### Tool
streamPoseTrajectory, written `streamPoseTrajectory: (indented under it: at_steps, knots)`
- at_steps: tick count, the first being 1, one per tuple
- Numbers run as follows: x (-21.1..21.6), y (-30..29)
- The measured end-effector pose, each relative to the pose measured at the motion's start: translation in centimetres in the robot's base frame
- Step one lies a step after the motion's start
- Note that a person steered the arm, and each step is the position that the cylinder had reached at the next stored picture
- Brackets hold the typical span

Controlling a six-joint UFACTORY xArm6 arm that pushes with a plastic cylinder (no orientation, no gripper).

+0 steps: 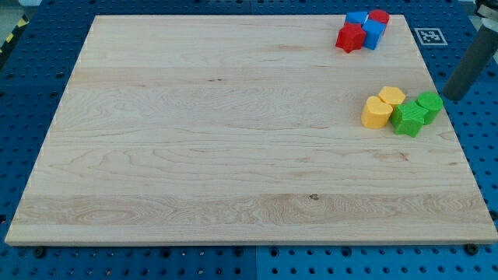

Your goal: Move the green star to bottom right

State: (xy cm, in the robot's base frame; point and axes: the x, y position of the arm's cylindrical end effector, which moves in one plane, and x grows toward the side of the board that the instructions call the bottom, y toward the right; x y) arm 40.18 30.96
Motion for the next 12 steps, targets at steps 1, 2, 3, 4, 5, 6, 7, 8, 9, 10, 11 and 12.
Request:
streamPoseTrajectory:
  at_steps: [1, 2, 3, 4, 5, 6, 7, 8, 9, 10, 11, 12]
  knots:
    - [1.0, -1.9]
    - [1.0, -4.0]
    - [1.6, -4.9]
    - [3.2, -5.0]
    - [3.7, -5.9]
    - [3.7, -7.3]
    - [3.7, -9.0]
    - [3.7, -11.3]
    - [4.3, -13.5]
    - [6.5, -14.5]
    - [9.4, -14.0]
    - [11.0, -13.4]
